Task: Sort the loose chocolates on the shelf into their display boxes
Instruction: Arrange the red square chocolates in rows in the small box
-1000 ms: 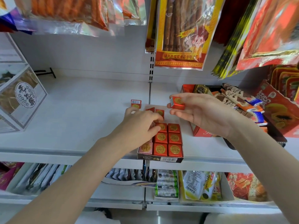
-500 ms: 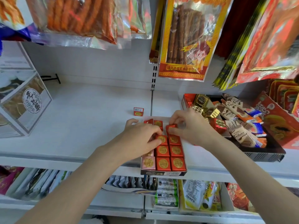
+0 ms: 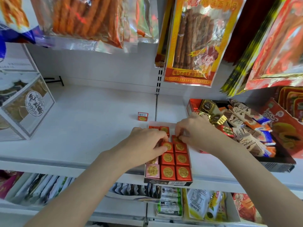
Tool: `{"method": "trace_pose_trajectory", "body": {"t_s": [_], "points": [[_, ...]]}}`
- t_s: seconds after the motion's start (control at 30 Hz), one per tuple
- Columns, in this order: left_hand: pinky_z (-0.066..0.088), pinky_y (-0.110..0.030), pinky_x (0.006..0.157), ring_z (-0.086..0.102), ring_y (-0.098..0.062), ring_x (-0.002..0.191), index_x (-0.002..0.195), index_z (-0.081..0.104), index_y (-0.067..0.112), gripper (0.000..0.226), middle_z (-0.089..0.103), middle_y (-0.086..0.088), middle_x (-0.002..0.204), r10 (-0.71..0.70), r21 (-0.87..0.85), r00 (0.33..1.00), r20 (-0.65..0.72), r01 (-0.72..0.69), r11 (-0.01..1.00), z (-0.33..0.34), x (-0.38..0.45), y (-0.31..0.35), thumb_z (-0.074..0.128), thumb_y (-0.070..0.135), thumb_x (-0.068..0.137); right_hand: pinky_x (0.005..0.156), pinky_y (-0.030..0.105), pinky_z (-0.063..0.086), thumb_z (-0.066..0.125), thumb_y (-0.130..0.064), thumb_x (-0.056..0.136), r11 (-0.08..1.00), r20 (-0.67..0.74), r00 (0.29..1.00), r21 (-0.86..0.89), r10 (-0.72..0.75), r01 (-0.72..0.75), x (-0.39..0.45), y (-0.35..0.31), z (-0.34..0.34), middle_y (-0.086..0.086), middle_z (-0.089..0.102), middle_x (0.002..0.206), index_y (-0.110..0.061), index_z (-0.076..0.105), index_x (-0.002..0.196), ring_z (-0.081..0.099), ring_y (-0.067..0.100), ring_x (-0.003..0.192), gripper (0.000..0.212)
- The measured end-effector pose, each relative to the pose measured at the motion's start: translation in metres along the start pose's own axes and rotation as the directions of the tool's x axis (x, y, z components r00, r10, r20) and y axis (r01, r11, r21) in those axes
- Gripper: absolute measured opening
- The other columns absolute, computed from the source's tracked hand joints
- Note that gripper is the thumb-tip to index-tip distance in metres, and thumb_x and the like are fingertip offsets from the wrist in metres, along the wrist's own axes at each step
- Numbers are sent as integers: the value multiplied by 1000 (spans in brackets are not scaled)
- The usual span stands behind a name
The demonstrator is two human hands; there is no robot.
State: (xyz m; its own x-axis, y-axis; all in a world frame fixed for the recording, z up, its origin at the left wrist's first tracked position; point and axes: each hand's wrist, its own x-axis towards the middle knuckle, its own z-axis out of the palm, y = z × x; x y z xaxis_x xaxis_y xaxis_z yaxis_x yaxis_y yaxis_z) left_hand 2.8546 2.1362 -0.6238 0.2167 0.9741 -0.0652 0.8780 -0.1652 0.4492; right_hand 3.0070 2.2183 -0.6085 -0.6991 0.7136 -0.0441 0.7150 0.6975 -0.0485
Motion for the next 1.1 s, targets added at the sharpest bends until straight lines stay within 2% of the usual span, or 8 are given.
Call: {"method": "trace_pose_trajectory", "body": {"t_s": [0.17,0.3,0.47,0.67,0.8,0.87,0.97,1.1], "points": [[32,-18,95,42,-6,115,121,52,22,30,48,8,122,-2,-7,975,-220,1,1000,-11,-4,-13,42,30,94,91,34,43,51,-13,89,985,-92,995,166,-27,42,10,-15,-7,1,66,103,-19,63,110,45,19,109,25],[35,-24,97,44,-10,117,119,52,21,28,49,7,125,-53,44,982,-183,62,997,-11,-10,-29,47,25,92,88,33,43,49,-12,89,996,-32,995,5,-91,91,23,-30,11,9,54,108,-11,60,112,46,26,106,26],[36,-23,94,46,-9,112,116,53,22,26,53,8,120,-50,43,980,-194,60,997,-12,-10,-32,49,26,91,82,31,45,58,-16,85,998,-10,998,28,-60,61,27,-28,10,9,50,107,-10,62,110,49,23,102,25],[44,-30,94,52,-10,105,111,58,18,25,53,4,116,-85,-84,981,-176,72,994,-12,-7,-30,57,25,87,69,15,45,70,-15,77,893,-65,994,447,88,-50,15,-12,-15,-7,55,95,-24,55,96,57,10,91,26],[49,-30,88,58,-9,93,111,60,14,26,53,2,113,-126,-156,977,-170,100,983,-12,-5,-28,59,19,85,85,28,52,70,-12,77,838,-9,996,541,89,-70,5,2,-26,-4,65,97,-27,58,97,63,12,94,27],[50,-30,87,60,-8,90,110,60,14,26,53,2,114,-130,-164,977,-169,102,981,-11,-4,-28,60,18,85,91,32,51,65,-9,81,735,37,998,675,48,-60,0,5,-24,-2,68,100,-28,62,96,64,11,96,24],[50,-32,87,60,-9,90,109,60,15,25,53,3,113,-137,-165,978,-159,111,980,-12,-4,-28,60,19,84,87,29,54,56,-5,86,431,108,994,897,8,-101,-9,9,-27,7,70,103,-19,65,102,67,17,97,23],[50,-31,88,59,-8,92,110,59,17,26,53,5,113,-142,-165,978,-154,116,979,-13,-4,-26,60,21,84,79,24,56,54,-5,84,121,178,984,977,-17,-175,-16,13,-30,14,68,104,-9,64,104,67,23,98,23]]}}
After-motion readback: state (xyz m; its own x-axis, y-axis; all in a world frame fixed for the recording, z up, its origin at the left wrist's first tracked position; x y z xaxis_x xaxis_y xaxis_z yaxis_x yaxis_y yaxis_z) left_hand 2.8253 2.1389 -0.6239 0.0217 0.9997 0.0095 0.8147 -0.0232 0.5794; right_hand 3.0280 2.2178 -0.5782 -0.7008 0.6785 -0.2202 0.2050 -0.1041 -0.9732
